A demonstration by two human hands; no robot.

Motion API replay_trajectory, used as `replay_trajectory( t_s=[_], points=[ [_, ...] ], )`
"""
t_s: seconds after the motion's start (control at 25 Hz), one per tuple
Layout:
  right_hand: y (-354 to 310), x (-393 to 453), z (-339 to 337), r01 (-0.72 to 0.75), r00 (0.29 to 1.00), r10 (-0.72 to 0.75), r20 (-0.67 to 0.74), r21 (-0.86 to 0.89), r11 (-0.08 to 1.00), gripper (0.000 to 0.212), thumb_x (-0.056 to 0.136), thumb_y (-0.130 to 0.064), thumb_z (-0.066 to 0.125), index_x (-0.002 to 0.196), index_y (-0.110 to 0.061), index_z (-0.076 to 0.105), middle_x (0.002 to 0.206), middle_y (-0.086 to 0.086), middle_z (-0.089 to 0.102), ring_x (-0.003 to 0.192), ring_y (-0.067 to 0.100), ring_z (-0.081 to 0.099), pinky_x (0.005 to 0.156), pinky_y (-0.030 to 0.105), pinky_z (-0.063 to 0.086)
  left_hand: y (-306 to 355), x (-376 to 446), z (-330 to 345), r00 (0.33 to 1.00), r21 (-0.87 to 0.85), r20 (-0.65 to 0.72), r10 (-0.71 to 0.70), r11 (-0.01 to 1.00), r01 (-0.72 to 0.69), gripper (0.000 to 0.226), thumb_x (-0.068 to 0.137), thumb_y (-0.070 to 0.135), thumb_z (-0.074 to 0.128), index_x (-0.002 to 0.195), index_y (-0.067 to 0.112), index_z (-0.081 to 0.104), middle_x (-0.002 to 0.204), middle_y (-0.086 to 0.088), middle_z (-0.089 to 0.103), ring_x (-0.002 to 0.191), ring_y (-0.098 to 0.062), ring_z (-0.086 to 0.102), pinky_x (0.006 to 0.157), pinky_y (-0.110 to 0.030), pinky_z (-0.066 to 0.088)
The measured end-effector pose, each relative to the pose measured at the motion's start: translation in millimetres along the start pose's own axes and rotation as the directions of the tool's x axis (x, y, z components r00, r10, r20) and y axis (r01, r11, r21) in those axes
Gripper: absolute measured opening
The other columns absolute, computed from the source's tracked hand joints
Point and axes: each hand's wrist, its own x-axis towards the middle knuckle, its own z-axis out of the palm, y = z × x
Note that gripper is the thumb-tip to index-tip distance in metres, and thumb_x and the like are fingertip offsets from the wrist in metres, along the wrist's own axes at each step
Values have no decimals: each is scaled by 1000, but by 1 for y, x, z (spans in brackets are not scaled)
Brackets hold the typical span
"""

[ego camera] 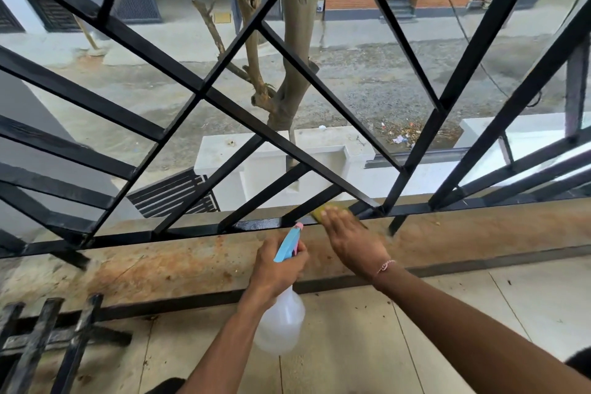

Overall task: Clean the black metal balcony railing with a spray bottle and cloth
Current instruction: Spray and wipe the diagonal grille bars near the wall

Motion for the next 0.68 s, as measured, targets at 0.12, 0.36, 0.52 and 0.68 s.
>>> replay_trajectory(
  t_s=[0.12, 0.36, 0.52, 0.68],
  points=[
    [24, -14, -3, -90, 994, 103, 47, -224, 971, 65, 102, -2, 41, 151, 14, 2, 160, 36, 7, 150, 47, 12, 123, 52, 13, 2, 1, 13, 999, 10, 27, 20, 1000, -20, 20, 93, 17, 73, 108, 18, 60, 97, -8, 58, 76, -16, 59, 60, -18, 55],
    [6, -13, -2, -194, 953, 246, 178, -265, 945, 61, 107, -11, 37, 148, 20, 4, 154, 44, 4, 147, 54, 14, 120, 58, 21, -2, 6, 18, 998, 47, 31, 55, 997, -56, 21, 87, 21, 74, 104, 16, 64, 98, -12, 61, 76, -16, 59, 57, -15, 47],
    [-6, -22, -24, -335, 938, 319, 138, 111, 936, 65, 105, -8, 40, 155, 6, 1, 162, 30, -2, 152, 41, 8, 123, 49, 20, 1, 7, 21, 997, 66, 35, 70, 995, -72, 12, 89, 15, 73, 96, 17, 64, 92, -10, 60, 73, -13, 57, 56, -17, 47],
    [-26, -35, -10, -487, 824, 560, 84, 611, 624, 58, 100, -14, 53, 152, -2, 30, 146, 22, 46, 125, 32, 55, 104, 39, 51, 18, 5, 40, 994, 64, 59, 91, 993, -94, 16, 91, 18, 74, 103, 16, 63, 93, -7, 58, 75, -15, 57, 58, -15, 49]
  ],
)
